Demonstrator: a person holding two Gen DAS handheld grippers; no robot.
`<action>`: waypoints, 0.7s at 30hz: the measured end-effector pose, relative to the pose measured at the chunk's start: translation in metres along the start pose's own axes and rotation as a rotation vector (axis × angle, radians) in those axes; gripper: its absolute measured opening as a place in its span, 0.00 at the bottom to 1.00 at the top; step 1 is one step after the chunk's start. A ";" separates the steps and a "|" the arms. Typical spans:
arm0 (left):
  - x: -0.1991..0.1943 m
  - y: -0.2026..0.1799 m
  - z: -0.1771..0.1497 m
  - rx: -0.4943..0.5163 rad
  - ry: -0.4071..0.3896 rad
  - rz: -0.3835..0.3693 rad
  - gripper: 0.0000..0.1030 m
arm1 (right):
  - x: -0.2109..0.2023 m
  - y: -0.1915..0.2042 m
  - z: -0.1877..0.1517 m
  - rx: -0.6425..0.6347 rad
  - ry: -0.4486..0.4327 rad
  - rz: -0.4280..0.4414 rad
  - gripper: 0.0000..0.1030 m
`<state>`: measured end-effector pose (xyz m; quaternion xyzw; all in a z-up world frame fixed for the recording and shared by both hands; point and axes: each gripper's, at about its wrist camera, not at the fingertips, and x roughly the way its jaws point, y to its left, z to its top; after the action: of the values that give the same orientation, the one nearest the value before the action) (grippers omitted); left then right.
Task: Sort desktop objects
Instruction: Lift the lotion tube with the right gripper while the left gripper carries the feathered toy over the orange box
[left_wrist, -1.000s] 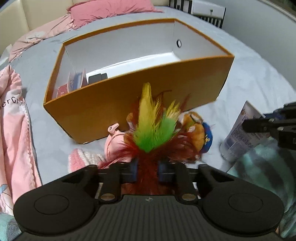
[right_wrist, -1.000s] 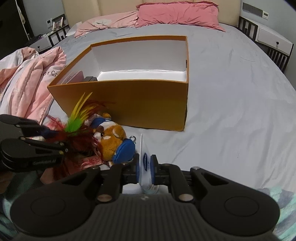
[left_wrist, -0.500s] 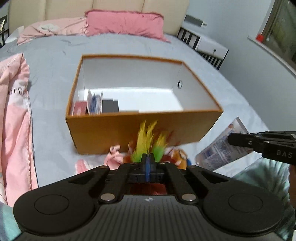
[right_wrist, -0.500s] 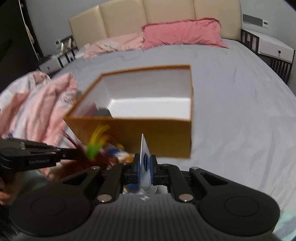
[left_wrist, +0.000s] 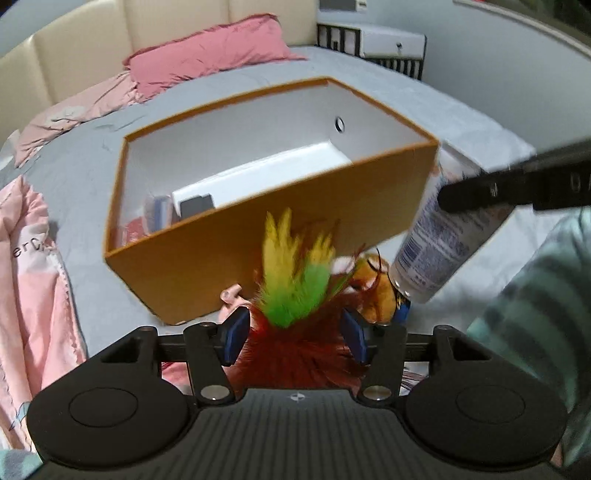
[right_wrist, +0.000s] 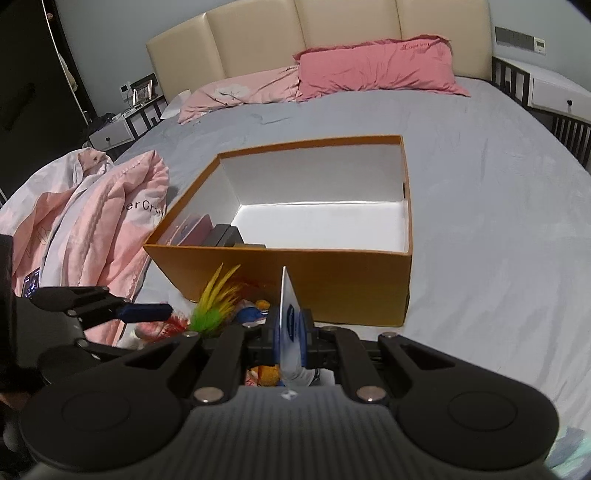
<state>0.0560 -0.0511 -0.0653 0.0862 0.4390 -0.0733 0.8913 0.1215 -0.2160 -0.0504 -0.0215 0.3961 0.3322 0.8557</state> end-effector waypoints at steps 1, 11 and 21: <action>0.005 -0.003 0.001 0.011 0.014 0.008 0.61 | 0.001 0.000 0.001 0.001 0.002 0.002 0.10; 0.031 0.007 0.003 -0.061 0.119 0.009 0.09 | 0.009 -0.002 0.006 -0.004 0.003 0.003 0.10; 0.004 0.002 -0.003 -0.044 0.043 -0.120 0.05 | 0.006 -0.007 0.010 0.002 -0.001 -0.008 0.10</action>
<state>0.0567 -0.0486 -0.0697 0.0415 0.4638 -0.1150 0.8775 0.1349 -0.2155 -0.0496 -0.0223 0.3958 0.3283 0.8574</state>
